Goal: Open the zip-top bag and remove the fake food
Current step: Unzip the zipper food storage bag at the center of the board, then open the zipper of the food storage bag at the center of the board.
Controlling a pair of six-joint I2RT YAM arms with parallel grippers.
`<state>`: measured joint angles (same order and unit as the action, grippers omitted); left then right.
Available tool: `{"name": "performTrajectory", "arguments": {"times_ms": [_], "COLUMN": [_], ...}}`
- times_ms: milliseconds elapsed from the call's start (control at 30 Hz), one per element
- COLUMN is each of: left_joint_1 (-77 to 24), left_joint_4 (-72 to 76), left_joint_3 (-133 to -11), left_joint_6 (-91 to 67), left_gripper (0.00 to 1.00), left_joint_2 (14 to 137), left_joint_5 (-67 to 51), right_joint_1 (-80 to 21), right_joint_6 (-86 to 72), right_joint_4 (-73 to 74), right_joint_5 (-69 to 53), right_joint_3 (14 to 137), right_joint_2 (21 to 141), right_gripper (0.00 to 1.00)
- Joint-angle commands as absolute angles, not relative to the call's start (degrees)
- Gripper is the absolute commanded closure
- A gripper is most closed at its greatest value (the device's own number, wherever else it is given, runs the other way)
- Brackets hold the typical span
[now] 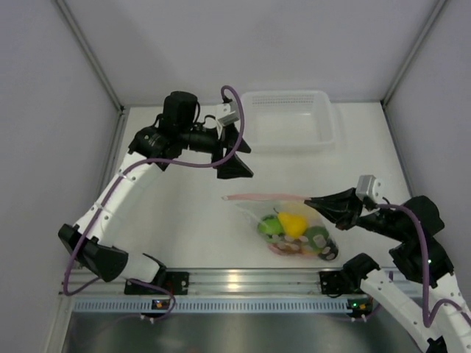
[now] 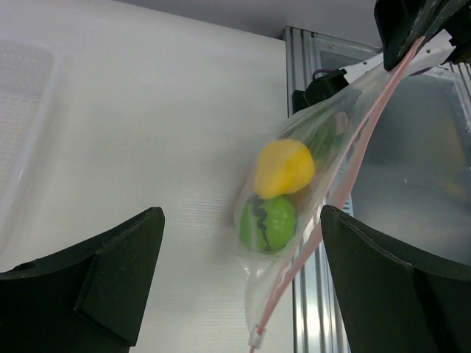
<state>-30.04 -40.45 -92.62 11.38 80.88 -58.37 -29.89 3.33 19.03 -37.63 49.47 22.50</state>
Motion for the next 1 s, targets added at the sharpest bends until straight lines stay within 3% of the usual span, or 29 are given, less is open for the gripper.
{"name": "performTrajectory", "arguments": {"times_ms": [0, 233, 600, 767, 967], "left_joint_1": [-31.5, -31.6, -32.3, -41.1, -43.5], "left_joint_4": [-39.3, -39.4, -39.3, -39.3, -35.0], "left_joint_3": [-94.2, -92.1, -82.2, -81.5, -78.6], "left_joint_6": [11.7, 12.1, 18.2, 18.6, 15.3], "left_gripper": [0.07, 0.06, 0.1, 0.14, 0.12], "left_joint_2": [82.1, 80.8, 74.3, 73.4, 71.3], "left_joint_5": [-56.6, -52.6, -56.2, -42.4, -40.1], "right_joint_1": [-30.4, -30.5, -30.6, -30.5, -30.5], "right_joint_6": [5.3, 0.5, 2.0, 2.1, 3.1], "right_joint_4": [13.4, 5.0, 6.5, 6.1, 8.9], "right_joint_5": [-42.7, -51.7, -50.9, -50.5, -49.0], "right_joint_3": [47.9, 42.4, 42.3, 41.9, 42.4], "right_joint_2": [23.5, 28.5, 27.7, 26.8, 27.3], "right_gripper": [1.0, 1.0, 1.0, 1.0, 1.0]}}
